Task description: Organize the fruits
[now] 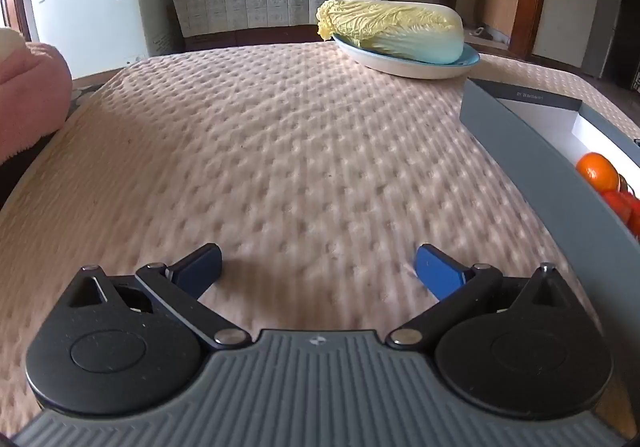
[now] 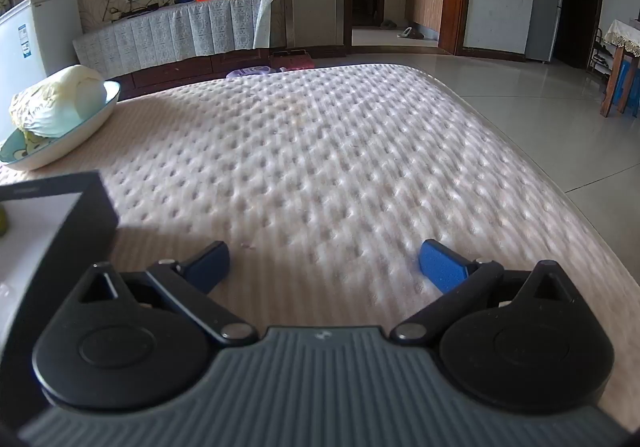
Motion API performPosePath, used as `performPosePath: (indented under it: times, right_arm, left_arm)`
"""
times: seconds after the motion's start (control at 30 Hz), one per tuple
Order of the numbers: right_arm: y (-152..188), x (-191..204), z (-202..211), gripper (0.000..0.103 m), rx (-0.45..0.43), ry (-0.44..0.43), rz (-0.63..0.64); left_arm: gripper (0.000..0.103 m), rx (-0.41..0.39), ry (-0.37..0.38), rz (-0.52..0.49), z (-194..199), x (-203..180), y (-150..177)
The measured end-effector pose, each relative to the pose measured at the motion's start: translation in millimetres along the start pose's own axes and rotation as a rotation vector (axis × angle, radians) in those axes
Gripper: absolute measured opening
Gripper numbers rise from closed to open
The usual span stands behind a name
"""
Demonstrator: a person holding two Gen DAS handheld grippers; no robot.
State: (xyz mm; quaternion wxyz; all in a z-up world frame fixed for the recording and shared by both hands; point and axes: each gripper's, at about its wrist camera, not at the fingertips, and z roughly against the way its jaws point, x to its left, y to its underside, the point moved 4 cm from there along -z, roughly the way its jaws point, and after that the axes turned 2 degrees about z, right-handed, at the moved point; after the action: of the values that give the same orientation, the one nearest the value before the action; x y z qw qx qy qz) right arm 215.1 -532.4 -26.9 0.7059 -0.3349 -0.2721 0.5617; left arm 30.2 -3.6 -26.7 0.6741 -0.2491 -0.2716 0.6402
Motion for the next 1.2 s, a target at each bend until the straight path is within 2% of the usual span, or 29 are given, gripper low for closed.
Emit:
performPosePath:
  times: [0.07,0.13,0.3,0.33,0.4,0.47,0.53,0.67,0.9,1.2]
  right_arm:
    - [0,0,0,0.103,-0.011,-0.002,-0.003]
    - [0,0,0,0.103,-0.009,0.008,0.009]
    - [0,0,0,0.103,0.000,0.002,0.002]
    - [0,0,0,0.103,0.000,0.002,0.002]
    - [0,0,0,0.103,-0.001,0.003,0.003]
    - [0,0,0,0.103,-0.001,0.002,0.003]
    - [0,0,0,0.103,0.001,0.002,0.002]
    - [0,0,0,0.103,0.001,0.002,0.002]
    - [0,0,0,0.103,0.001,0.001,0.002]
    - [0,0,0,0.103,0.001,0.001,0.002]
  left_arm:
    - [0.103,0.009,-0.032,0.018,-1,-8,-6]
    - [0.103,-0.049,-0.029,0.056,11,-10,2]
    - [0.103,-0.063,-0.003,0.064,34,-8,-1]
    - [0.103,-0.067,0.013,0.046,47,-8,4]
    - [0.103,-0.059,0.045,0.036,51,-15,3]
    - [0.103,-0.055,0.115,0.011,54,-21,3]
    - [0.103,-0.059,0.142,-0.037,57,-34,4]
    - [0.103,-0.039,0.134,-0.122,48,-59,-1]
    - [0.103,-0.015,0.137,-0.097,22,-81,-27]
    - [0.103,0.013,0.145,-0.068,-35,-103,-88]
